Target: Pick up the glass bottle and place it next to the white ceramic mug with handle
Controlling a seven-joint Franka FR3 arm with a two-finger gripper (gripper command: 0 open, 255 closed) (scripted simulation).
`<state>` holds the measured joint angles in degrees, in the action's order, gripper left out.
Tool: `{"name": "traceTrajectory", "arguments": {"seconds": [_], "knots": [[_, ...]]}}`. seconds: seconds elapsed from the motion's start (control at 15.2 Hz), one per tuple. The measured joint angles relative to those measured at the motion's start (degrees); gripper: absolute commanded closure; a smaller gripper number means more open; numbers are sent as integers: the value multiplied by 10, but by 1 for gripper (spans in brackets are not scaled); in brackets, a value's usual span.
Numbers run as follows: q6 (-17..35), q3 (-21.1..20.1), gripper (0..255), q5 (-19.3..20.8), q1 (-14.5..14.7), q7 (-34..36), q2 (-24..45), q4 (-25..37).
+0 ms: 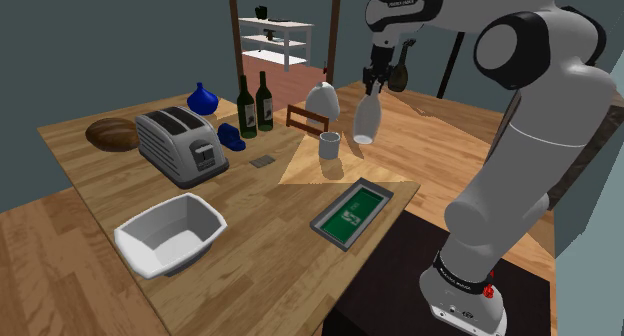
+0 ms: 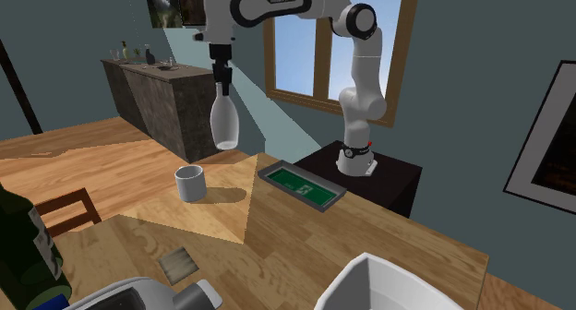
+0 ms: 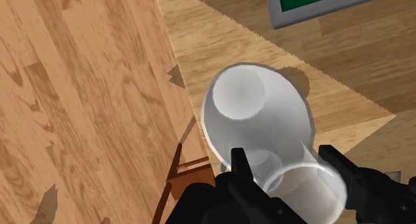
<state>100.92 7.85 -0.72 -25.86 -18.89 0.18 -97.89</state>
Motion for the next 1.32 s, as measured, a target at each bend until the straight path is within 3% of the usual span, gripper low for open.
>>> {"name": "traceTrajectory", "arguments": {"seconds": [1.32], "knots": [[151,0,255,-2,0,-2,11,-140]]}}
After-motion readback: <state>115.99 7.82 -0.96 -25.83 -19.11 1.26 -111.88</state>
